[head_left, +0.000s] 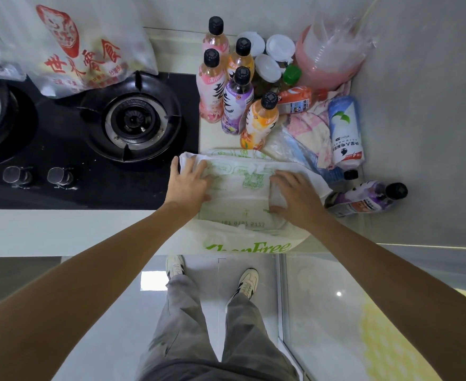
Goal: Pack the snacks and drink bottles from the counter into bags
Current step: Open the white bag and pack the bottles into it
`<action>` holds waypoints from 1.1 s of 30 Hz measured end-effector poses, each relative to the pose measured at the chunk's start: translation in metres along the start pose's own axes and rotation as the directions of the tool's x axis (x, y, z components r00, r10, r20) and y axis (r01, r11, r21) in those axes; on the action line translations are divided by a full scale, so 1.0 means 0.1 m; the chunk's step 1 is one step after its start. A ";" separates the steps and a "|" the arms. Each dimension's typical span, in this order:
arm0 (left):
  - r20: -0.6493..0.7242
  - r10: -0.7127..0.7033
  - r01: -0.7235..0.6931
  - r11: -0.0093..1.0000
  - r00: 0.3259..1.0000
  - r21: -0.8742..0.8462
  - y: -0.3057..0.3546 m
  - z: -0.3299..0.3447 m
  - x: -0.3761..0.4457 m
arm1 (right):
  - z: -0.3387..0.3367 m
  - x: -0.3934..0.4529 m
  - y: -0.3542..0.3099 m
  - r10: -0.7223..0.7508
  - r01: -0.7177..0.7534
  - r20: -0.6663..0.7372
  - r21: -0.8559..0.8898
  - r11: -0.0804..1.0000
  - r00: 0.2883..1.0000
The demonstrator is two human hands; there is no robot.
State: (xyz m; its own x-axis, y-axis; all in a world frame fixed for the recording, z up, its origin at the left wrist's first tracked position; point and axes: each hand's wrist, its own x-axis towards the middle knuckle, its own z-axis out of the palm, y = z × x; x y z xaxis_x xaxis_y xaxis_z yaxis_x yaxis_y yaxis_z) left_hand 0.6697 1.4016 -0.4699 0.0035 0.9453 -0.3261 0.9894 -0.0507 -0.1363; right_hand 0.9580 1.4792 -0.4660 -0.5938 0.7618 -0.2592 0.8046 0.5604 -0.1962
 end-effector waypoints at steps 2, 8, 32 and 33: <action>0.013 0.002 -0.001 0.999 1.000 -0.033 -0.03 0.01 0.03 | -0.01 0.01 0.05 -0.005 0.005 0.076 -0.007 1.000 0.997; 0.114 -0.028 0.034 0.998 0.993 -0.055 -0.09 -0.04 0.08 | 0.05 0.01 0.08 -0.003 0.024 0.183 -0.115 0.993 0.983; -0.301 0.035 -0.129 0.946 0.953 -0.297 -0.19 -0.56 -0.63 | -0.59 -0.25 -0.69 0.113 -0.092 -0.135 0.151 0.984 0.984; -0.298 0.045 -0.142 0.939 0.953 -0.314 -0.18 -0.60 -0.61 | -0.62 -0.24 -0.72 0.129 -0.106 -0.147 0.153 0.983 0.981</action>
State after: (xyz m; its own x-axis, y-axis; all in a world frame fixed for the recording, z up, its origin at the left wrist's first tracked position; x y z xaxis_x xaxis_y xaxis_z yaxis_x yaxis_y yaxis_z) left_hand 0.6608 1.3643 -0.3912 0.0908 0.9952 -0.0377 0.9740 -0.0809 0.2116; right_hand 0.9146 1.4404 -0.3866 -0.4783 0.8669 -0.1403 0.8528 0.4203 -0.3101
